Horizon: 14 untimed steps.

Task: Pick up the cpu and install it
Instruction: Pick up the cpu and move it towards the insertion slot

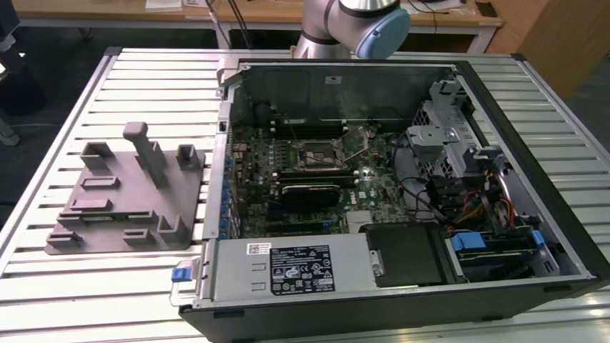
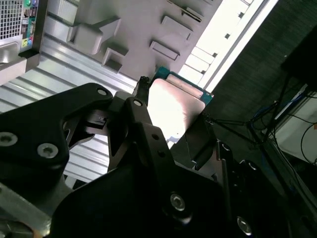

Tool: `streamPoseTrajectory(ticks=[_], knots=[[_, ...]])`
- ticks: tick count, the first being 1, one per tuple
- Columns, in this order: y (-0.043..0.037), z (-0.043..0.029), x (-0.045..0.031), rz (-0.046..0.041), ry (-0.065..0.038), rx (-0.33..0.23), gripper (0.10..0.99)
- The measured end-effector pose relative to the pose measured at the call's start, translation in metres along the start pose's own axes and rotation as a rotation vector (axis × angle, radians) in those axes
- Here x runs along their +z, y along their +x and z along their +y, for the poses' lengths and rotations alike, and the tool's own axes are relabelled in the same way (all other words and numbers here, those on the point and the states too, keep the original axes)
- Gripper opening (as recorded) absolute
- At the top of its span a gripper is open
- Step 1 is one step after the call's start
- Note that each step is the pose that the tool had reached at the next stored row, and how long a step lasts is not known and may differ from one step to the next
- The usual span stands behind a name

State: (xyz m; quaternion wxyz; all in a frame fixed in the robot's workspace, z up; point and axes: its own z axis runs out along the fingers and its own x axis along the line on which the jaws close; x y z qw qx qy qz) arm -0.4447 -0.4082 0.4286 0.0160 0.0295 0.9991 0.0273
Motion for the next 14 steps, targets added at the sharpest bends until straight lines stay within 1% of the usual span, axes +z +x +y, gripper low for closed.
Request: streamPoseTrajectory(ticks=[5,7,10,14], knots=[[-0.0003,0.0001,-0.0004,0.0003,0.0,0.0,0.541],[-0.0027,0.0003,-0.0003,0.0004,0.0,0.0,0.541],[-0.0098,0.0006,0.0,0.0004,0.0,0.0,0.541],[-0.0215,0.0013,0.0005,0.0008,0.0,0.0,0.541]])
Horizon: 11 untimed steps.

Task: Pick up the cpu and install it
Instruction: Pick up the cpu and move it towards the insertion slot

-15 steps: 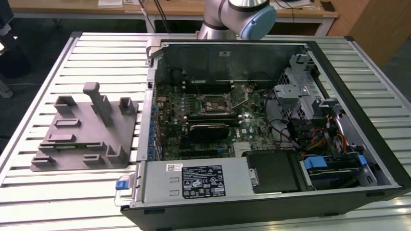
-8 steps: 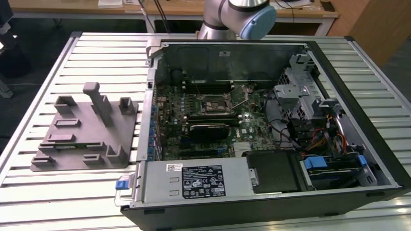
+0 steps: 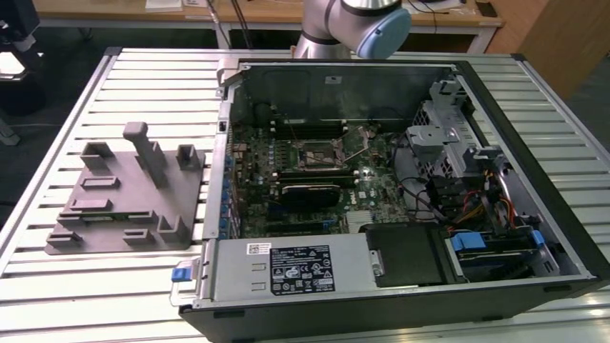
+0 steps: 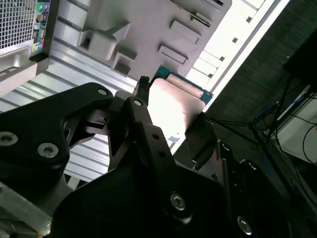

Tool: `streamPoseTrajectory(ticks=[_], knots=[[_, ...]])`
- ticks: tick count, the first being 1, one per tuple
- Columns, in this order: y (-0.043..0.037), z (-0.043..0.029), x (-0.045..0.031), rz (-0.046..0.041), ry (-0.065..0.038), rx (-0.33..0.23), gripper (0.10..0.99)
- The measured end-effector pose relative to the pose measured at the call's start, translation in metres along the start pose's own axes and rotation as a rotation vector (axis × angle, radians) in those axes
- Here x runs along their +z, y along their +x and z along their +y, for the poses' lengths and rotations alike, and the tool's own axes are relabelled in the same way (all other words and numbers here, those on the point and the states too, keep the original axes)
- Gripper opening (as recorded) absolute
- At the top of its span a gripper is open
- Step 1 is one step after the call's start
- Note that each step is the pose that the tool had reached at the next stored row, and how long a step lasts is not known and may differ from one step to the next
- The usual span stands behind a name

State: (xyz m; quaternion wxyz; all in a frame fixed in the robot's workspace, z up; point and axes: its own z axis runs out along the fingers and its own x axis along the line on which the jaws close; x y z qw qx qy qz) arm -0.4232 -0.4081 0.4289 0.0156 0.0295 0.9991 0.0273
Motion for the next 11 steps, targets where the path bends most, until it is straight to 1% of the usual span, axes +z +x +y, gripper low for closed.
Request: streamPoseTrajectory(ticks=[5,11], knots=[[-0.0155,0.0009,0.0005,0.0007,0.0,0.0,0.541],[-0.0368,0.0022,0.0012,0.0019,0.0,0.0,0.541]])
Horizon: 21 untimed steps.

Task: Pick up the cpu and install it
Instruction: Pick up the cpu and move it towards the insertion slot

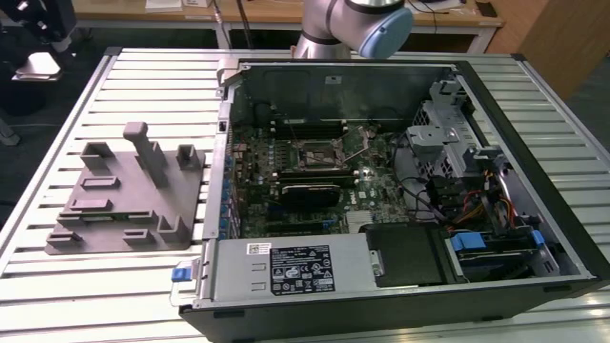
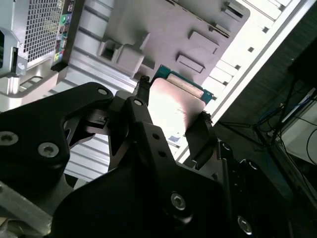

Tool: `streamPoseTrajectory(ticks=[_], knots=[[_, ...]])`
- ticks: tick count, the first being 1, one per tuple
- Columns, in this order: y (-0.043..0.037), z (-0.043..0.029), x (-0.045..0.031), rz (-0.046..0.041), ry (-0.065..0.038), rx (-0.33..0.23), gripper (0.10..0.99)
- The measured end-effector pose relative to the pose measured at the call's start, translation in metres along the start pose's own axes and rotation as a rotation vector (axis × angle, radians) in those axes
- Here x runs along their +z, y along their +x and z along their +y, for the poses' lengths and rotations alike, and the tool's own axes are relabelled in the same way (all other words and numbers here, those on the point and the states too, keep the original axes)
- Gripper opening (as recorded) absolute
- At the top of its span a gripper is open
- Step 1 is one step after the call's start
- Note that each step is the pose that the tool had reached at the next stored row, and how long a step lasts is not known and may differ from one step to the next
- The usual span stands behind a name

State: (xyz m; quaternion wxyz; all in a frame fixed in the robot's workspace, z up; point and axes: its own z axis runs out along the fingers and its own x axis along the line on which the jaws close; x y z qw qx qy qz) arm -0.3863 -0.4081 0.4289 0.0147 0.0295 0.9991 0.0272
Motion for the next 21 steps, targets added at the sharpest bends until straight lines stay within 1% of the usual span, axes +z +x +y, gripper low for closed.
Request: streamPoseTrajectory(ticks=[6,11,18,21], knots=[[-0.0202,0.0012,0.0006,0.0013,0.0,0.0,0.541],[-0.039,0.0023,0.0012,0.0028,0.0,0.0,0.541],[-0.0676,0.004,0.0022,0.0052,0.0,0.0,0.541],[-0.0811,0.0047,0.0025,0.0068,0.0,0.0,0.541]])
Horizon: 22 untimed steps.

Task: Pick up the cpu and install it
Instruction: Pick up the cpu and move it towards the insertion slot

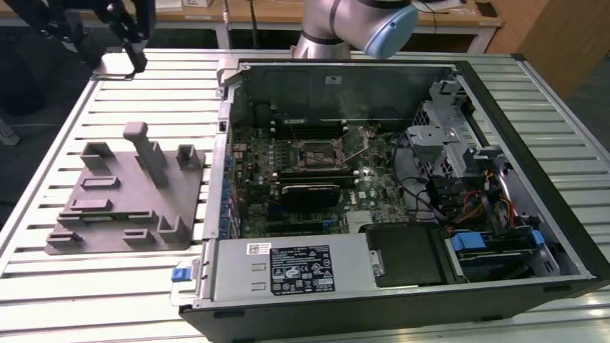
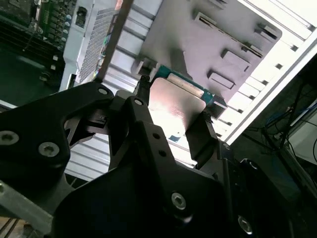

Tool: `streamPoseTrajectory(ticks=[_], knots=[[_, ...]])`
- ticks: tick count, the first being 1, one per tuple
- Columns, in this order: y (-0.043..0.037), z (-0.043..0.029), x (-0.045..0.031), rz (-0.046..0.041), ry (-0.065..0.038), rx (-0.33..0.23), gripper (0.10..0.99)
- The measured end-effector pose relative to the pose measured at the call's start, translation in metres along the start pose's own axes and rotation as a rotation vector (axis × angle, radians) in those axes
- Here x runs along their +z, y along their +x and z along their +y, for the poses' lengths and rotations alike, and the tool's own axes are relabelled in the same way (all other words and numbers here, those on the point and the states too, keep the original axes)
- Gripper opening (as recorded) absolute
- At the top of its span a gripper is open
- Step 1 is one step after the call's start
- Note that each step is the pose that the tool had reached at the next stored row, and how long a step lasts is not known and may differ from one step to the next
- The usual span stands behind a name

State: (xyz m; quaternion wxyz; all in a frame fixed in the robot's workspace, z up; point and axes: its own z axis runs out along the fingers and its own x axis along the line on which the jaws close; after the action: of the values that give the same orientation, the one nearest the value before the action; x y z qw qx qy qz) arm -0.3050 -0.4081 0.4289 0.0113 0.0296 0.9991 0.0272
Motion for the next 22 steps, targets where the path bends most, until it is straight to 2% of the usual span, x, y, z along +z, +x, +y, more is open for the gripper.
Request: streamPoseTrajectory(ticks=[1,22], knots=[[-0.0089,0.0005,0.0003,0.001,0.0,0.0,0.541],[-0.1035,0.0061,0.003,0.0131,0.001,0.001,0.541]])
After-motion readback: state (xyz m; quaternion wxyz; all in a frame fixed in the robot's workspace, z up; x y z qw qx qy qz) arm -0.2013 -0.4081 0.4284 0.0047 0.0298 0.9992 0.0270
